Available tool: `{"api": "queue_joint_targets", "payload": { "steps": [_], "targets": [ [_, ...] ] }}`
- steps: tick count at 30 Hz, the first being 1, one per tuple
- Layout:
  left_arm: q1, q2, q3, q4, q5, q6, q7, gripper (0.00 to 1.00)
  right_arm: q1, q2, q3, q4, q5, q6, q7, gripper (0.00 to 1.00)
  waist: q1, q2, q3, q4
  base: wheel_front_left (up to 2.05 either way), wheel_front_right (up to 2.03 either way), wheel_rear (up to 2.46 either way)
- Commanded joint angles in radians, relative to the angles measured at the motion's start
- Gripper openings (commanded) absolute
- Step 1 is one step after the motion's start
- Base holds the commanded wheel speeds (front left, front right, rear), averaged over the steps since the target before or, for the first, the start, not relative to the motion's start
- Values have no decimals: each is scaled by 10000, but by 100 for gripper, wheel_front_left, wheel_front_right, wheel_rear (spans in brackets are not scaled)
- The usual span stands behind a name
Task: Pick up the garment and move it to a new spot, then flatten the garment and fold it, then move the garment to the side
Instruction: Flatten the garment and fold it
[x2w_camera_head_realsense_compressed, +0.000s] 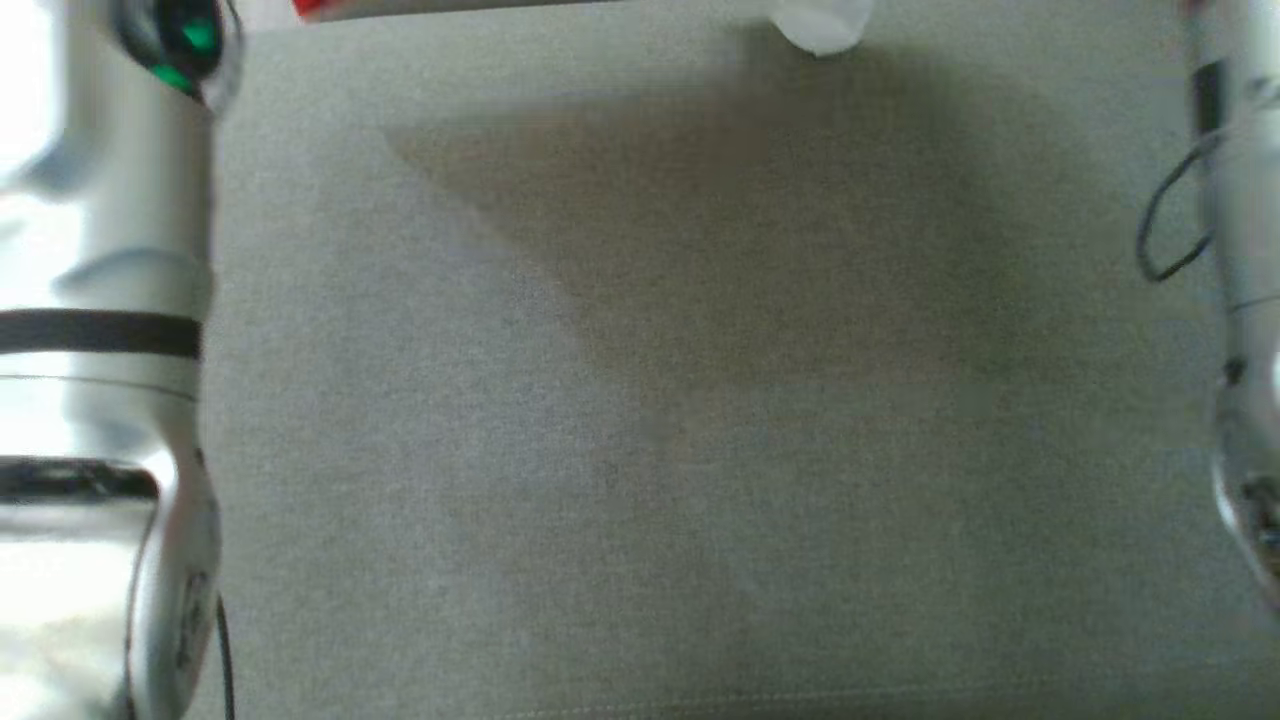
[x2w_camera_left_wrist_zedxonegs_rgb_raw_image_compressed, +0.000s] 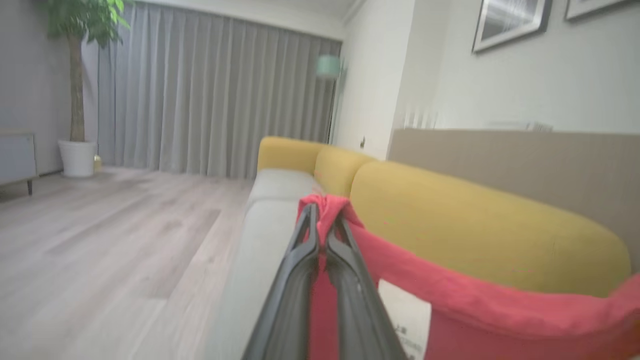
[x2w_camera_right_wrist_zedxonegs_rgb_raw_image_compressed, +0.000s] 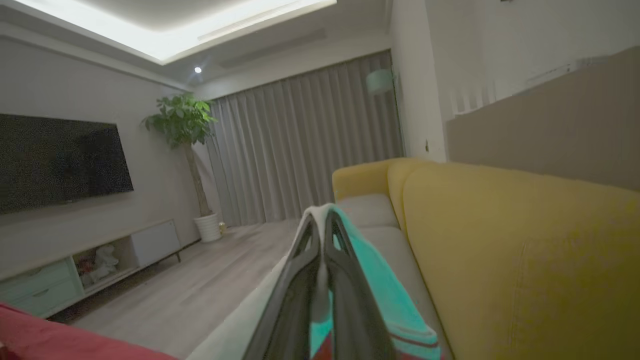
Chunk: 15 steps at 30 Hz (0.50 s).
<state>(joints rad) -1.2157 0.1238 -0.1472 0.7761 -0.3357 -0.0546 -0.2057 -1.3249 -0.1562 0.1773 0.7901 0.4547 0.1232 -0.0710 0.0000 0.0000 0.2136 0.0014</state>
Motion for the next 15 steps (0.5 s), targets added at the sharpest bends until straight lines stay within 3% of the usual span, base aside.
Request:
{"api": "queue_joint_targets", "payload": {
  "steps": [1, 8, 15],
  "targets": [
    [-237, 259, 36, 341, 79, -55, -65, 0, -277, 381, 275, 237, 10, 75, -29, 0, 0, 0, 73, -4, 0, 0, 0],
    [310, -194, -127, 3511, -104, -154, -226, 0, 311, 759, 1447, 2920, -47, 75, -16, 0, 0, 0, 560, 11, 0, 0, 0],
    [943, -383, -37, 4478, -320, -121, -498, 0, 1262, 971, 2039, 3641, 642, 75, -607, 0, 0, 0, 1200, -25, 0, 0, 0]
  ]
}}
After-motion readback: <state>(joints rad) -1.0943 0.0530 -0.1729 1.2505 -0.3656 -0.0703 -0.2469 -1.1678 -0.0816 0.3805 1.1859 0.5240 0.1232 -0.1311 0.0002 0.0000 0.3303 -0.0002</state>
